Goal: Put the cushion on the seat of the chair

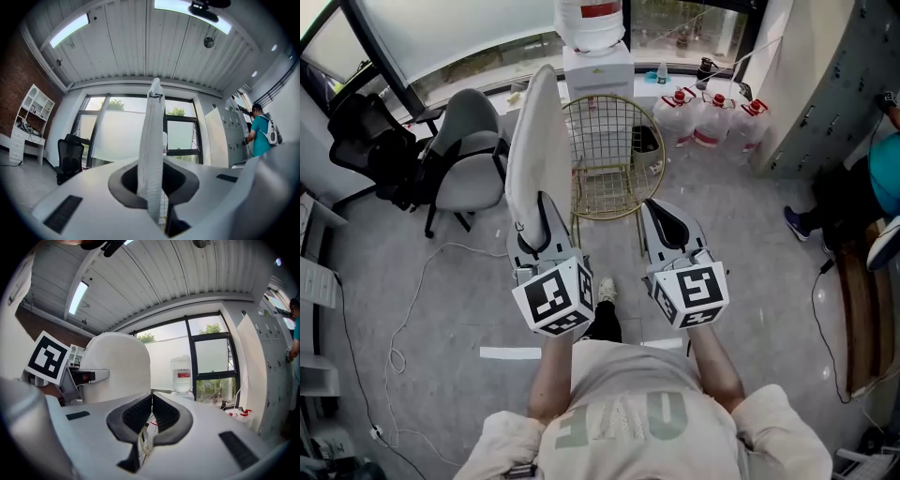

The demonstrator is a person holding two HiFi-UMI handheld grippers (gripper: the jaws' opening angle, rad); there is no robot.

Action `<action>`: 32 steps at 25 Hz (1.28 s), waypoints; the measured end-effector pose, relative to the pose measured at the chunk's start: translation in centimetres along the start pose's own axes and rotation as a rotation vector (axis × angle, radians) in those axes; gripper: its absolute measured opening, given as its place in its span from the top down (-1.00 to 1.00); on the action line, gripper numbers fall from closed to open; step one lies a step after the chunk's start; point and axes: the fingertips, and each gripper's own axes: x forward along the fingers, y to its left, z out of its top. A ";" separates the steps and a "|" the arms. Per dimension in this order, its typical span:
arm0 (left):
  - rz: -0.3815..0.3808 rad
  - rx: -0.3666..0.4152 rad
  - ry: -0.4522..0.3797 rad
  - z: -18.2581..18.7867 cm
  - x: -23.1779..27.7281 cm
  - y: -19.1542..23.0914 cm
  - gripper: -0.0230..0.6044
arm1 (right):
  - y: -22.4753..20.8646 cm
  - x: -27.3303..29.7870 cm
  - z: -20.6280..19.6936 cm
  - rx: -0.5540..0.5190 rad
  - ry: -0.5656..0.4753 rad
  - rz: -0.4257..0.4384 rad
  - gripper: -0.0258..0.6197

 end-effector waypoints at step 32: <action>-0.050 0.025 -0.072 -0.7 32.7 0.2 0.77 | -14.9 30.8 2.0 -0.005 -0.012 -0.125 0.87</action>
